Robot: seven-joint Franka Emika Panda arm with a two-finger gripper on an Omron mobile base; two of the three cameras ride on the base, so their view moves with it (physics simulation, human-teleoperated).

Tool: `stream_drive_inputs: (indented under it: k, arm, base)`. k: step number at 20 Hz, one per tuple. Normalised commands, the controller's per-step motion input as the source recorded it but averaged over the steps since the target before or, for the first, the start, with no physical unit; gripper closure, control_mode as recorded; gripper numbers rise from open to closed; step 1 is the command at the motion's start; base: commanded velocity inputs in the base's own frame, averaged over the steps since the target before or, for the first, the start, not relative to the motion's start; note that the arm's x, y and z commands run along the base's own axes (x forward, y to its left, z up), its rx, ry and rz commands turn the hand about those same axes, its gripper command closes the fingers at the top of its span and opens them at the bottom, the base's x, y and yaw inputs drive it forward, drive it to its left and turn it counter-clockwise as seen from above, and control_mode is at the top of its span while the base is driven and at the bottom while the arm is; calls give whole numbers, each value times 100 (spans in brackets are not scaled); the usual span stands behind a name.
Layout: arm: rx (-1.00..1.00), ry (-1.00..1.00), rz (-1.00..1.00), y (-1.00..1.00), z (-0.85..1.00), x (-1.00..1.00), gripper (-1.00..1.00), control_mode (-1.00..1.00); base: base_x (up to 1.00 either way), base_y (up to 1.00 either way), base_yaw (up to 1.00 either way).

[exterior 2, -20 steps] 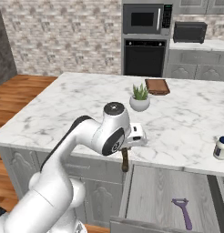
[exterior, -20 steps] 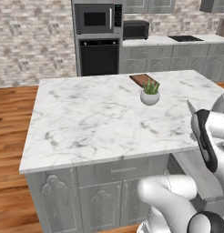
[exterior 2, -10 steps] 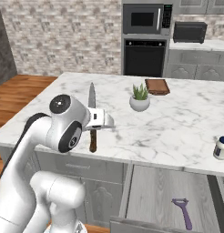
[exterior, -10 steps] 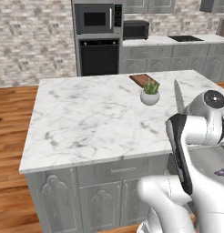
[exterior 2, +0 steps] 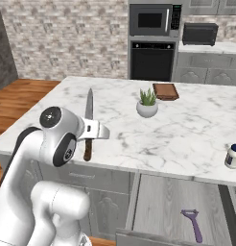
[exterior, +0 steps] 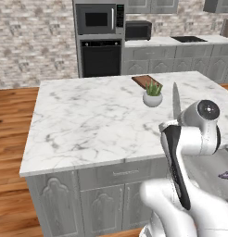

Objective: Open the drawer on the right and place the cutting tools on the cutting board.

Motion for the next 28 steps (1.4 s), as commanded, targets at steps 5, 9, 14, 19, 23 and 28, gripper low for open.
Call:
stream_drive_inputs:
  k: [5,9,14,19,23,28]
  arm:
    - [27,24,0,26,0,12,100,-100]
    - [14,3,0,16,0,-1,100,-100]
    - [2,0,-2,97,-3,2,100,-100]
    - [0,0,-9,100,0,23,100,-100]
    - [7,1,3,30,-1,8,100,-100]
    - [23,6,7,-49,5,5,100,-100]
  base:
    - [0,0,0]
    - [0,0,0]
    - [0,0,0]
    - [0,0,0]
    - [0,0,0]
    - [0,0,0]
